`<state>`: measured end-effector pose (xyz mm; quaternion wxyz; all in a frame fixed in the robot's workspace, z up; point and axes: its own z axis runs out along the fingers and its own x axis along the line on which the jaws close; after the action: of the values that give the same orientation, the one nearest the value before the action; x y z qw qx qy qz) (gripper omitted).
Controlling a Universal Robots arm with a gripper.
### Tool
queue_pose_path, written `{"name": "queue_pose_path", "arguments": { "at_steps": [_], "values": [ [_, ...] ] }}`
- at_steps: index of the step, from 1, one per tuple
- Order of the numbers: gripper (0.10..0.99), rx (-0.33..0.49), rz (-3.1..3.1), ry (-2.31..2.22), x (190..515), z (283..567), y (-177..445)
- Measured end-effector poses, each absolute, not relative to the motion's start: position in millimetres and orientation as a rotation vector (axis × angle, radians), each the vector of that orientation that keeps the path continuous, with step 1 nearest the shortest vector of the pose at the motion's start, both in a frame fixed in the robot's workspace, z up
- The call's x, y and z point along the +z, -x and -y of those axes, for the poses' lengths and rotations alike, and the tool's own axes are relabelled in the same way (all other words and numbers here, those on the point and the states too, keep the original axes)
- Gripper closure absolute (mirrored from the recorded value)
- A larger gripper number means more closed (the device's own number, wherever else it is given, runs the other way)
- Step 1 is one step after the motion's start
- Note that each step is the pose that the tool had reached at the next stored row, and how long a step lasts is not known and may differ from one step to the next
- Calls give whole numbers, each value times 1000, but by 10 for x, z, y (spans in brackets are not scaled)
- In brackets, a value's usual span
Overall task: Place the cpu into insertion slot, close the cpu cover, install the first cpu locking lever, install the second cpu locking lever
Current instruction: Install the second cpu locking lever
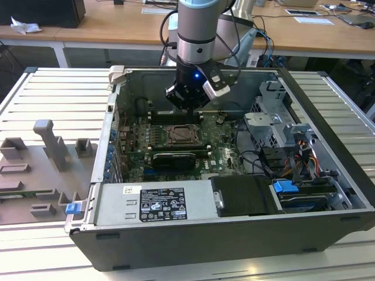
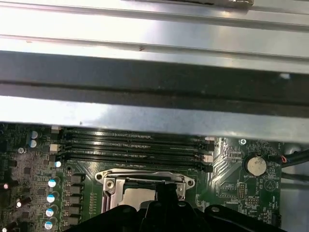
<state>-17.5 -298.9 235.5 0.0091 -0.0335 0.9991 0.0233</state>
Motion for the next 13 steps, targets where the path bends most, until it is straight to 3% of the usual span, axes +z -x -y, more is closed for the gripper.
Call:
{"name": "queue_pose_path", "arguments": {
  "at_steps": [13],
  "values": [
    [980, 73, -3121, 104, 2355, 3095, 175]
  ]
}}
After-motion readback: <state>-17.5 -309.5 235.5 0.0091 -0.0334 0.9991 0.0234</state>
